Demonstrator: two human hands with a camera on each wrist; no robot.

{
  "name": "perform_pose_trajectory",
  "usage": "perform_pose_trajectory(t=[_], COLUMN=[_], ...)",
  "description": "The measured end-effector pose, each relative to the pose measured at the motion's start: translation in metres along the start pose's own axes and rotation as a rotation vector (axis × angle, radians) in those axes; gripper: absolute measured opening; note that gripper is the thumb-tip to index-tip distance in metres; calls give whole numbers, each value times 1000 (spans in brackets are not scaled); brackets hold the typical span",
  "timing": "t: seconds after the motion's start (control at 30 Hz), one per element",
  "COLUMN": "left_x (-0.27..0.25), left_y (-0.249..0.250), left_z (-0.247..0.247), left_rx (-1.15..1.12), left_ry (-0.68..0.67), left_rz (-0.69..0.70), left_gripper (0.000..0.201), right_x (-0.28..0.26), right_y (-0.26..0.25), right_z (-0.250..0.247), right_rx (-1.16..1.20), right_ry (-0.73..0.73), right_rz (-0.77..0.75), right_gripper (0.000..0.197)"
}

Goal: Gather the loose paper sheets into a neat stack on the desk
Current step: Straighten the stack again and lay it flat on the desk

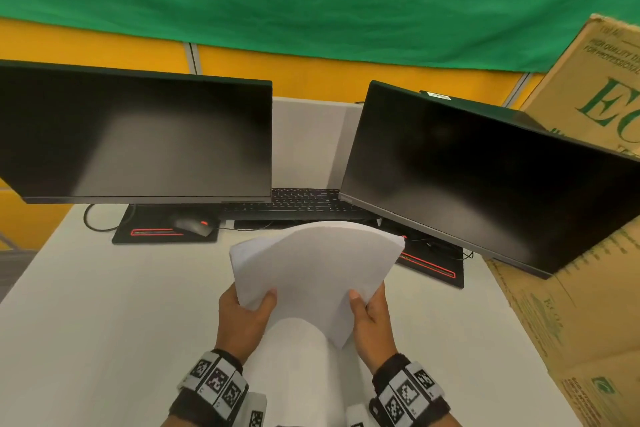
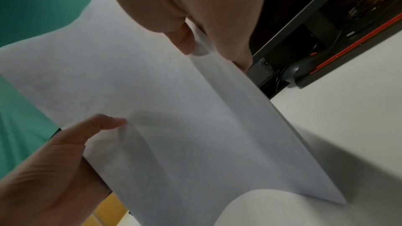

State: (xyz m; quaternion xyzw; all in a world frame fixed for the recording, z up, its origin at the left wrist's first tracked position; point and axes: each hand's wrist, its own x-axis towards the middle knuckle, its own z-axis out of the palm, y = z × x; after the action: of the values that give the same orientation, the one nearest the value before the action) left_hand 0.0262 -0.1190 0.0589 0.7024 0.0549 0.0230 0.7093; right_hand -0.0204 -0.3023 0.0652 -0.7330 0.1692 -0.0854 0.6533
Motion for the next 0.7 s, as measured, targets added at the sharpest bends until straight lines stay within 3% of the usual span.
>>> perform_pose_trajectory(t=[0.17, 0.3, 0.43, 0.7], left_x=[-7, -6, -2, 2], left_y=[-4, -20, -25, -24], left_z=[0, -5, -17, -24], left_rx=[34, 93, 113, 55], left_ry=[32, 53, 105, 150], left_rz=[105, 143, 118, 45], left_gripper=[32, 16, 23, 25], right_x=[6, 8, 10, 17], right_y=[5, 16, 21, 22], right_z=[-3, -5, -14, -18], right_rx=[-28, -79, -65, -82], right_ry=[-7, 107, 193, 235], right_rz=[-16, -48, -67, -61], right_gripper=[33, 25, 11, 9])
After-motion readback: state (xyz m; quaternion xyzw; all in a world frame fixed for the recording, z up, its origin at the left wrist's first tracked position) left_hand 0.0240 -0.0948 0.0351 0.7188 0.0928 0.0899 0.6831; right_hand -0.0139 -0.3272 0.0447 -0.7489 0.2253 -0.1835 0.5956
